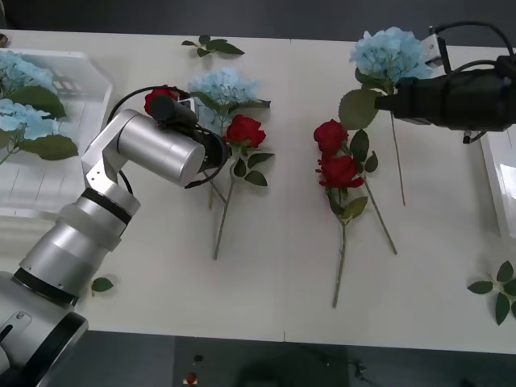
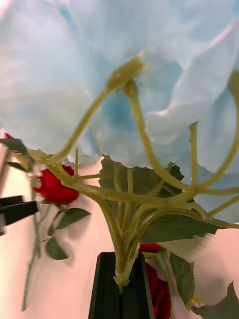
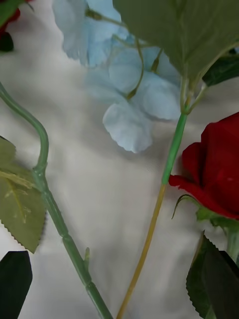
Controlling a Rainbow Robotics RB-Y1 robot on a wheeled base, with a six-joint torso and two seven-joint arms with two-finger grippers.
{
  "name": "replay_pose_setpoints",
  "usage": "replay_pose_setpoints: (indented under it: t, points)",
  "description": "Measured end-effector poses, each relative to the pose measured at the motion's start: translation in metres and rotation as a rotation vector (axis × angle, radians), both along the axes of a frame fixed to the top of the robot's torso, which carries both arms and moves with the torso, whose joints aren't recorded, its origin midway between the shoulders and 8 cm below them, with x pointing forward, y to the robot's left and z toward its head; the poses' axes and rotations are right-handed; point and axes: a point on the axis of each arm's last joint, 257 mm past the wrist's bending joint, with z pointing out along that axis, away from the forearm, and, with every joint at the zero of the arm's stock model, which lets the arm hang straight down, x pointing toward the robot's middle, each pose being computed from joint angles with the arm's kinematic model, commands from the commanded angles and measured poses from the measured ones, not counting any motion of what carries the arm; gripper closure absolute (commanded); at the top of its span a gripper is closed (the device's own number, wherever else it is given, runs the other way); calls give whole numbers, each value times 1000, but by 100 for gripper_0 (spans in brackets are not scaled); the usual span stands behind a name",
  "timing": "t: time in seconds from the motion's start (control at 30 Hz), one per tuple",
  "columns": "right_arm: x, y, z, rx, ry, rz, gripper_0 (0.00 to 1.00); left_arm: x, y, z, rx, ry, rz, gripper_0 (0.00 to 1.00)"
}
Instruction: Put the red flowers into the right box and the blue flowers into the left box
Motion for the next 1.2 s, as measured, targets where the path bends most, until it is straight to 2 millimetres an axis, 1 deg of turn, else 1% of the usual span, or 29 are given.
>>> replay_pose_setpoints:
  t: [0.07, 0.13, 0.23, 0.27, 0.33, 0.37, 0.4, 0.47, 0.5, 0.63, 0.7, 0.73, 0.83, 0.97, 1.07, 1.13, 1.2]
  points:
    - [-14, 2, 14, 6, -70, 59, 100, 0, -2, -2, -4, 1, 0, 0]
    - [-30, 7, 20, -11, -147, 122, 100, 2, -2, 0, -7, -11, -2, 0]
    - [-54, 19, 22, -32, -229, 191, 100, 5, 4, 5, -5, -21, -9, 0]
    - [-63, 25, 23, -29, -246, 211, 100, 5, 6, 6, -14, -15, -27, 0]
    - [-81, 40, 24, -20, -291, 250, 100, 0, 9, 14, -54, 14, -116, 0]
    - [-88, 45, 25, -17, -321, 266, 100, -2, 15, 20, -54, 22, -175, 0]
    - [-96, 52, 28, -20, -367, 287, 100, -2, 28, 28, -28, 17, -235, 0]
    - [-108, 63, 34, -17, -457, 312, 100, -5, 62, 46, 12, 15, -330, 0]
    - [-112, 69, 37, -10, -494, 318, 100, -8, 76, 56, -17, 15, -350, 0]
    - [-127, 93, 50, 74, -577, 320, 100, -25, 116, 109, -275, -5, -334, 0]
    - [-133, 105, 56, 123, -600, 326, 100, -36, 131, 123, -304, -33, -379, 0]
    - [-135, 110, 58, 134, -615, 331, 100, -44, 132, 127, -296, -54, -439, 0]
    - [-140, 125, 59, 157, -648, 346, 100, -69, 136, 128, -241, -136, -629, 0]
    - [-146, 142, 60, 204, -641, 361, 100, -98, 132, 121, -322, -222, -725, 0]
    - [-153, 153, 63, 256, -628, 376, 100, -119, 131, 105, -327, -275, -795, 0]
    - [-154, 160, 65, 288, -618, 370, 100, -135, 124, 97, -299, -352, -887, 0]
    - [-156, 168, 63, 307, -605, 374, 100, -152, 117, 84, -256, -417, -976, 0]
